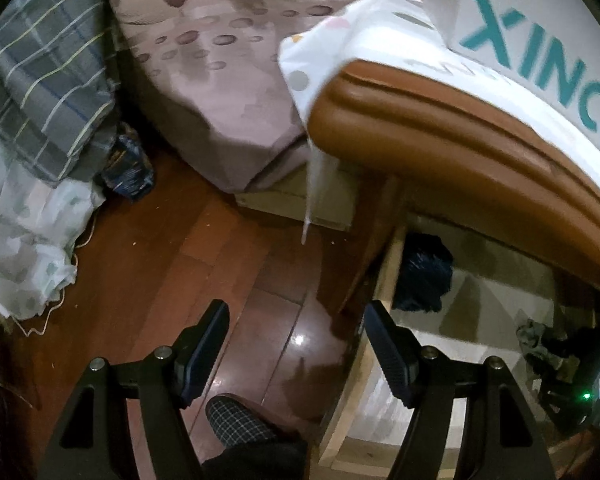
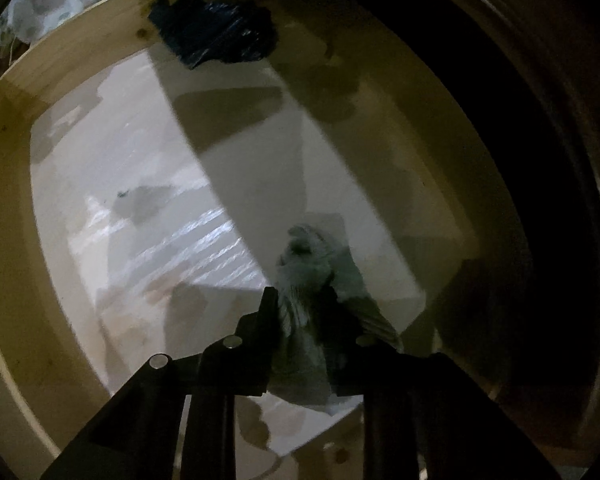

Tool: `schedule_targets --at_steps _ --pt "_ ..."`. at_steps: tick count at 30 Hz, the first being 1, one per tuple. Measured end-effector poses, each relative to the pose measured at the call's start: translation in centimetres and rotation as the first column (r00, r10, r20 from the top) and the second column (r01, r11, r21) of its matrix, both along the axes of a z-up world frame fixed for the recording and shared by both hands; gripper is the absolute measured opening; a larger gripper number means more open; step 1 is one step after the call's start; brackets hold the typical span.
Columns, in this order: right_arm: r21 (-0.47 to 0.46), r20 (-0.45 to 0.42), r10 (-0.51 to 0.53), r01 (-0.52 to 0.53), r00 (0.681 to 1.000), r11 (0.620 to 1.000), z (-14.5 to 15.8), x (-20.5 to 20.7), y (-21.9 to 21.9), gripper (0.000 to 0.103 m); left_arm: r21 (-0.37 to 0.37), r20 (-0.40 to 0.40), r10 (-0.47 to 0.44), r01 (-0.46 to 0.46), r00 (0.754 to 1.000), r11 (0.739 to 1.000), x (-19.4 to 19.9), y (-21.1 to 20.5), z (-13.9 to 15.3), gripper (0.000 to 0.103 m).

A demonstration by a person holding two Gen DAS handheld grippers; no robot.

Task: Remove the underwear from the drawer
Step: 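Close the right gripper on the grey knit sock in the drawer, then lift the grey sock with the right gripper while the left gripper reaches toward the navy sock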

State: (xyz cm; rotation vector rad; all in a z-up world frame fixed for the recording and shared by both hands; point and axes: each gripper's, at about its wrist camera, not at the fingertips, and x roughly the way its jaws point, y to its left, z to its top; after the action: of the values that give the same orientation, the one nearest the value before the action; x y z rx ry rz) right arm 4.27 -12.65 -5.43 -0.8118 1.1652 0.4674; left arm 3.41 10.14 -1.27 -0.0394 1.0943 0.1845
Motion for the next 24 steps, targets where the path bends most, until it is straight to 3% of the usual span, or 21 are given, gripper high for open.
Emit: schedule_targets --at_steps 6,13,20,24 --pt "-0.01 0.004 -0.042 0.042 0.999 0.999 2.2 -1.4 0.0 0.017 -0.006 -0.034 -0.064 0.064 0.997 0.998 0.2 -1.7 -1.1 0.072" --pt "0.088 0.019 -0.203 0.2 0.979 0.976 4.8 -3.5 1.2 0.017 0.02 -0.029 -0.114 0.114 0.993 0.993 0.0 -3.3 -1.4 0.072" --pt "0.201 0.004 -0.427 0.417 0.904 0.886 5.2 -5.4 -0.8 0.017 0.014 -0.026 -0.123 0.123 0.992 0.992 -0.1 -3.6 -1.7 0.072" --pt "0.234 0.017 -0.501 0.484 0.865 0.843 5.9 -5.5 -1.5 0.017 0.022 -0.029 -0.121 0.122 0.992 0.992 -0.1 -3.8 -1.8 0.072"
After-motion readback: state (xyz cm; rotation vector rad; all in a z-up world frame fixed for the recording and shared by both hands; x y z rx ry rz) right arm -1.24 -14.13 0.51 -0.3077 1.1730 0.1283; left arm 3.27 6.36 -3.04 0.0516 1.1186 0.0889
